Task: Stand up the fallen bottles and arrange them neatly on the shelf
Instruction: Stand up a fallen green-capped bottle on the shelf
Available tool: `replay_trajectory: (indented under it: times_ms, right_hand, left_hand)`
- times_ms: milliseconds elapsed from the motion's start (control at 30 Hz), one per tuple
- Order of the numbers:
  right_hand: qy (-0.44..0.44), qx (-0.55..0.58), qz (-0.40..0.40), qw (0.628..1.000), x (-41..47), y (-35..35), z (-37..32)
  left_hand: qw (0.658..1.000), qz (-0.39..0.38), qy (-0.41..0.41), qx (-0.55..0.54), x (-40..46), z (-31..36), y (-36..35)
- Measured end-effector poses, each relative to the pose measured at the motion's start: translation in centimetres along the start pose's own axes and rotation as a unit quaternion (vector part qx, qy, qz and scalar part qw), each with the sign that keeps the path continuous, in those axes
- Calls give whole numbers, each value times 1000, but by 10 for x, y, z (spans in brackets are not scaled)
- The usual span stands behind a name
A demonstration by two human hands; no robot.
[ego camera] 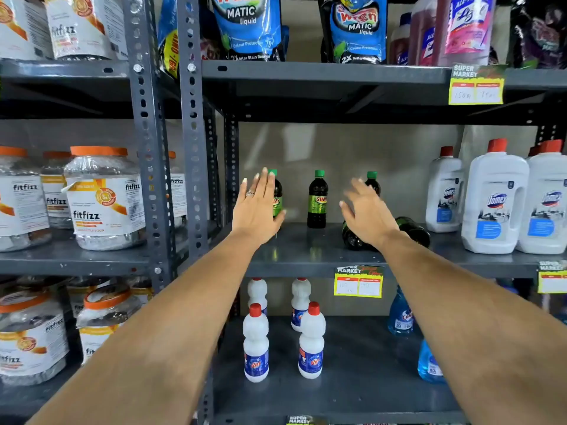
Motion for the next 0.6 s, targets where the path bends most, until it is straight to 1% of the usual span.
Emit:
replay_trajectory:
  times_ms: [33,100,167,267,333,367,433,500,600]
  right_hand:
    - [-4,9,-16,1000,-2,-8,2]
    - [-36,26,-31,999,-6,-18,8]
    - [-96,39,-45,994,-10,-26,18]
    - [-174,48,-77,981,-8,-33,34]
    - [-215,44,-96,971,-5,-42,46]
    - [-227,42,-93,968,-2,-44,49]
    - [-244,32,-83,966,6,-47,53]
    - [-249,5,-95,964,15,-51,54]
    - [-262,-49,-180,947,24,-63,58]
  left_hand:
    - [999,-38,21,9,-4,-5,-10]
    - [992,-120,32,-2,-14,-9,-33]
    - [981,-190,25,-25,-27,-11,-58]
    - [957,-278,25,-74,-46,-16,-78]
    - [935,-339,57,-85,-64,-25,-89]
    - [924,-363,81,-92,-73,-30,-91]
    - [910,-382,115,-115,-84,-40,-91]
    - [910,-387,94,-119,-87,-44,-89]
    - [911,-400,44,-88,-88,-49,-92]
Point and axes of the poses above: each hand's wrist, its own x-axis towards the middle knuckle, its own y-axis out of the back of the hand, z = x × y, the point moved 9 cm from there along x, towards the middle knuckle, and after that the axes turned 1 degree about -z, right-handed, at the moved point
